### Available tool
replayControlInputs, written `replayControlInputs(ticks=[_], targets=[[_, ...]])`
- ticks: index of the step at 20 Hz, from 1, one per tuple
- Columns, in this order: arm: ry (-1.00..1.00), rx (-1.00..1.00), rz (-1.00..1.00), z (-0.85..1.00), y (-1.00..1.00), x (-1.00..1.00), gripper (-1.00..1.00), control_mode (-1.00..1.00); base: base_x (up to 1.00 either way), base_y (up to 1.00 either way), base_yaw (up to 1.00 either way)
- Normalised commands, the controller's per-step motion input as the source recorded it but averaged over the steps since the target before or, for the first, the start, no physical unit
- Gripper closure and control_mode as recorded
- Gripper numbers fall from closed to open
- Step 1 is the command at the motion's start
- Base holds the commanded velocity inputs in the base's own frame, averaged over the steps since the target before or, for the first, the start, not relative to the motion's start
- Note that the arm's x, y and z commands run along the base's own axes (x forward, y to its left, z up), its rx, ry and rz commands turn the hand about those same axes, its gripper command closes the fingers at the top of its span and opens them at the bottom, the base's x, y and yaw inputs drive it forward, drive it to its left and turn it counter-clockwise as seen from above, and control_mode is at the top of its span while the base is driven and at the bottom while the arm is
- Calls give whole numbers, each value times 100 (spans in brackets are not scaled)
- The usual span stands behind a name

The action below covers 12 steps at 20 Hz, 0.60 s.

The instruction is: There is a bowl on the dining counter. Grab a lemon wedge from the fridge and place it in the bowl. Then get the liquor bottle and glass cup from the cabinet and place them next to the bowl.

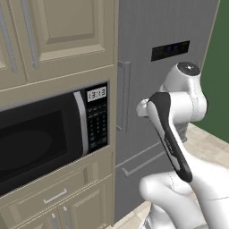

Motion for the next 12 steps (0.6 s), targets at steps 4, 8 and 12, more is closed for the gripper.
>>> replayControlInputs(ticks=[4,8,12], targets=[[-35,11,2,11,10,0,-100,-100,0,0,0],[-32,10,2,18,20,4,-100,-100,0,0,0],[-26,9,0,28,23,11,-100,-100,0,0,0]])
